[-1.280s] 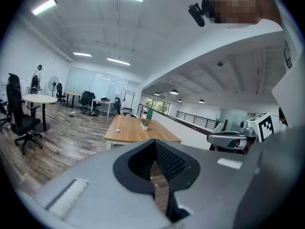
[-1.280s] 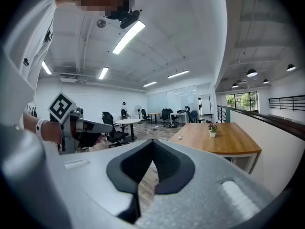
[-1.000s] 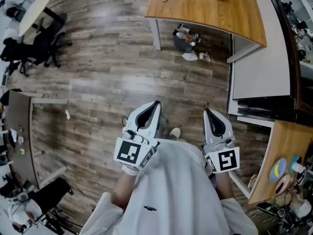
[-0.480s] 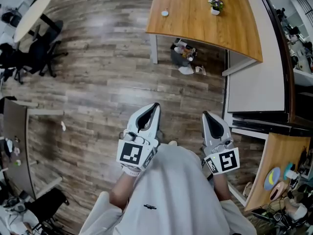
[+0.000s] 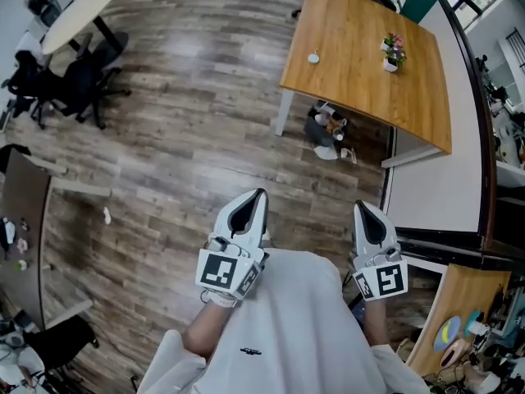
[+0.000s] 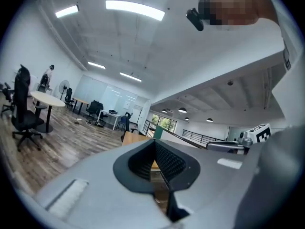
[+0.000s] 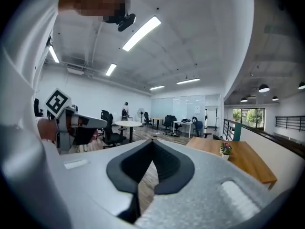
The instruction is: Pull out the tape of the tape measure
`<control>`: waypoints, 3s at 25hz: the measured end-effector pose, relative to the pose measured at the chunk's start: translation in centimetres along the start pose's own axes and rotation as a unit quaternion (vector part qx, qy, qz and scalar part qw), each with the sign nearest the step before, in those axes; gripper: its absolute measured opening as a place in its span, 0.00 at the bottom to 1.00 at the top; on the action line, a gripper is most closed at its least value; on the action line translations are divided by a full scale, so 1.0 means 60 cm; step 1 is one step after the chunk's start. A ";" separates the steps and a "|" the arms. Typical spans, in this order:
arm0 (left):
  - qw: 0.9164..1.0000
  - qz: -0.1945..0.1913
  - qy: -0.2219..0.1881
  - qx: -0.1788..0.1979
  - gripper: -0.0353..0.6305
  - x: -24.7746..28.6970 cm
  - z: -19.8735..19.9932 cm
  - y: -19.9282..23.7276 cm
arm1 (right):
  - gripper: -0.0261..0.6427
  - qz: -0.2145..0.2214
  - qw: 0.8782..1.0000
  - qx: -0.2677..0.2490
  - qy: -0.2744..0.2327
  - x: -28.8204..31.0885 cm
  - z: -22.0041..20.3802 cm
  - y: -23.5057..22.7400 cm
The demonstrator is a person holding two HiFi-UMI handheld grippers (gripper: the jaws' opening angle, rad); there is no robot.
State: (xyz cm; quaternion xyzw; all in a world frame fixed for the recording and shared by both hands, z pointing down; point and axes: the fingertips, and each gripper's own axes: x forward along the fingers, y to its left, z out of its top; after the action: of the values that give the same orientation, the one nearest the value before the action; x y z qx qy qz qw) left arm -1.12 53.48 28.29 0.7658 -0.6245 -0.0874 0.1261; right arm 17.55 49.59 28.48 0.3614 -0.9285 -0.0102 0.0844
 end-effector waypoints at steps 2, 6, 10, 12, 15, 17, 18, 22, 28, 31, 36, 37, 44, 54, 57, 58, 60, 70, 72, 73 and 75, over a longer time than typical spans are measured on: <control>1.000 0.005 0.010 -0.007 0.08 -0.009 -0.001 0.027 | 0.04 -0.005 1.000 0.024 -0.008 0.016 0.006 0.008; 1.000 0.001 0.014 -0.022 0.08 -0.022 -0.002 0.053 | 0.04 -0.012 0.999 0.033 -0.011 0.032 0.021 0.024; 0.999 -0.014 0.016 -0.033 0.08 -0.011 -0.008 0.055 | 0.04 0.008 1.000 0.019 -0.005 0.049 0.029 0.041; 0.999 -0.017 0.020 -0.033 0.08 -0.008 -0.016 0.057 | 0.04 0.029 1.000 -0.001 0.006 0.057 0.024 0.064; 0.999 -0.009 0.017 -0.040 0.08 -0.013 -0.016 0.066 | 0.04 0.043 0.999 -0.014 0.014 0.072 0.017 0.087; 0.999 -0.005 0.017 -0.041 0.08 -0.014 -0.013 0.067 | 0.04 0.043 0.999 -0.003 0.012 0.080 0.016 0.086; 0.999 -0.005 0.019 -0.040 0.08 -0.012 -0.014 0.067 | 0.04 0.043 0.999 0.000 0.011 0.085 0.016 0.083; 0.999 -0.007 0.028 -0.035 0.08 0.011 -0.031 0.081 | 0.04 0.051 0.999 -0.003 0.013 0.111 0.016 0.071; 0.999 -0.003 0.025 -0.027 0.08 0.059 -0.008 0.098 | 0.04 0.050 0.998 0.022 0.007 0.144 0.014 0.031; 0.999 -0.005 0.034 -0.014 0.08 0.089 0.008 0.097 | 0.04 0.050 0.998 0.030 0.003 0.169 0.012 0.006; 0.999 -0.005 0.034 -0.026 0.08 0.154 0.001 0.097 | 0.04 0.050 0.998 0.036 -0.003 0.212 0.015 -0.053; 0.999 -0.005 0.035 -0.025 0.08 0.168 0.002 0.098 | 0.04 0.049 0.998 0.038 -0.006 0.222 0.018 -0.066; 0.999 -0.006 0.038 0.002 0.08 0.285 0.039 0.103 | 0.04 0.046 0.998 0.045 -0.019 0.291 0.038 -0.163; 0.999 -0.009 0.030 0.028 0.08 0.449 0.048 0.087 | 0.04 0.053 0.996 0.063 -0.037 0.376 0.038 -0.302; 0.998 -0.004 0.051 0.027 0.08 0.491 0.031 0.078 | 0.04 0.065 0.994 0.071 -0.044 0.388 0.032 -0.333; 0.998 -0.004 0.058 0.027 0.08 0.502 0.025 0.073 | 0.04 0.068 0.994 0.072 -0.043 0.391 0.028 -0.343; 0.998 -0.002 0.060 0.031 0.08 0.521 0.023 0.065 | 0.04 0.069 0.994 0.072 -0.040 0.400 0.024 -0.363; 0.996 0.015 0.087 0.032 0.08 0.544 0.026 0.088 | 0.04 0.054 0.992 0.100 -0.046 0.406 0.017 -0.396; 0.995 0.013 0.090 0.030 0.08 0.554 0.021 0.096 | 0.04 0.052 0.992 0.107 -0.039 0.414 0.009 -0.401; 0.995 0.013 0.092 0.028 0.08 0.561 0.018 0.101 | 0.04 0.050 0.992 0.110 -0.034 0.419 0.004 -0.404; 0.995 0.010 0.094 0.023 0.08 0.575 0.015 0.111 | 0.04 0.047 0.992 0.113 -0.025 0.430 -0.004 -0.411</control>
State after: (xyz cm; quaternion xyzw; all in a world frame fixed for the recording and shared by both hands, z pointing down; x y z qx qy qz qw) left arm -0.52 18.41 30.25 0.7668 -0.6196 0.0010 0.1676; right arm 15.37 14.02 30.62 0.3246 -0.9414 0.0892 0.0201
